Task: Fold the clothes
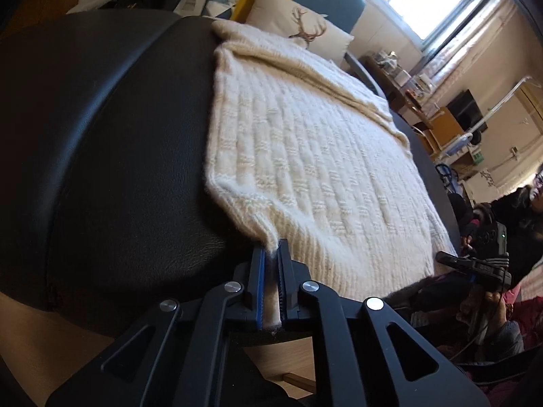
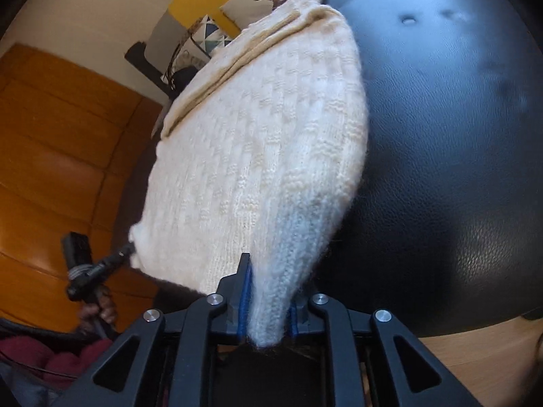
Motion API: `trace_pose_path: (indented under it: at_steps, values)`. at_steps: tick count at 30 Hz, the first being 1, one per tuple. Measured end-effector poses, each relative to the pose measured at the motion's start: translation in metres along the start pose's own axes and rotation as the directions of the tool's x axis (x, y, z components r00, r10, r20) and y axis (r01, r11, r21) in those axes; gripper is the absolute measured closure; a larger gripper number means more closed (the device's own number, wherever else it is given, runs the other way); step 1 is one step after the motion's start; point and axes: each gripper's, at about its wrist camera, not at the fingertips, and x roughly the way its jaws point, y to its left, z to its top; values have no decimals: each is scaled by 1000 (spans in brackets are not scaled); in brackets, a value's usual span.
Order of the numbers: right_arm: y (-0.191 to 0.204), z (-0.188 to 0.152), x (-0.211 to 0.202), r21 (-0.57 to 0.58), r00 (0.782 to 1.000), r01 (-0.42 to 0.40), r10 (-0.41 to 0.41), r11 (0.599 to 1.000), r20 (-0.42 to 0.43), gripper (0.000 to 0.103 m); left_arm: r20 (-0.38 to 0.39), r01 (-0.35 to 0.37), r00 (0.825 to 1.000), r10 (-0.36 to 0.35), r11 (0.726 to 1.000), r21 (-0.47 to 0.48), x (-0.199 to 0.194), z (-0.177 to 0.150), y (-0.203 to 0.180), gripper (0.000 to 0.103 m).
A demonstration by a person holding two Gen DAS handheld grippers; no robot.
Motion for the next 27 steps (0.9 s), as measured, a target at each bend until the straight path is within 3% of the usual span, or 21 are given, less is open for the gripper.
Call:
trace_pose_path:
  at_steps: [4,6,9,16,21,25,26,27]
  values:
    - [10,-2,0,-5,1000,23,-23,1000,-18,71,-8,-3,1000,3,1000,-10,1,0,2,96]
    - [19,-2,0,-39,998,46,-47,998,-44,55,-12,-6,1000,6,1000,-5,2,-1,1,96]
    - [33,-2,3,-109,992,97,-105,989,-71,55,-16,-9,1000,9,1000,0,3,0,0,96]
    - [33,1,-7,-61,969,247,-247,967,13,55,-23,-2,1000,1,1000,-2,3,1,1,96]
    - [39,5,1,-125,963,266,-269,956,-5,47,-22,1,1000,-1,1000,-6,3,2,2,95]
    - [52,1,7,-199,928,365,-373,910,-3,50,-23,-4,1000,4,1000,2,2,2,1,95]
    - [55,-1,8,-218,915,396,-403,892,13,57,-23,-5,1000,5,1000,5,2,2,1,95]
    - [58,-1,7,-218,910,411,-414,885,34,71,-23,-5,1000,6,1000,6,2,2,1,95]
